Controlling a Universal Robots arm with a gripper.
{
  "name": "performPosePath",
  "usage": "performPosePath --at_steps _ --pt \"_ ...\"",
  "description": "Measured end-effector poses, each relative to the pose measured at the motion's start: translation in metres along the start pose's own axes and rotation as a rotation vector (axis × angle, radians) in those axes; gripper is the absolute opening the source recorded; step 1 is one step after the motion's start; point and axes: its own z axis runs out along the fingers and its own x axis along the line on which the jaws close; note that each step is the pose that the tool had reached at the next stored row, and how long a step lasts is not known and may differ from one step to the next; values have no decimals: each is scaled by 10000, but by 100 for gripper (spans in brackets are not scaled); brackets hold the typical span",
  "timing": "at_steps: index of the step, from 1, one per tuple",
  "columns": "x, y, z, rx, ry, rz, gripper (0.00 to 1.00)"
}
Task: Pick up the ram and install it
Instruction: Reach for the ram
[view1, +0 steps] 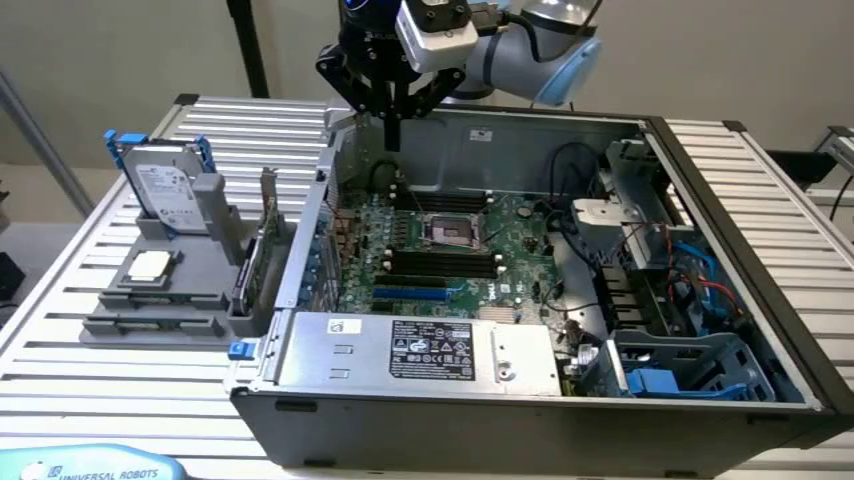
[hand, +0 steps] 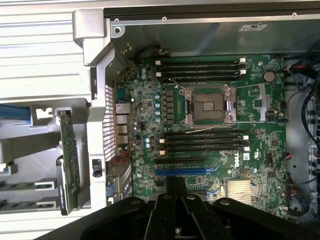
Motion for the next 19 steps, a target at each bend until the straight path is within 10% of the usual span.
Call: performPosePath --at_steps 4,11,19 --pt "-1 -16 0 1 0 1 11" --pt "15 -303 5 2 31 1 11" --pt "250 -502 27 3 43 2 11"
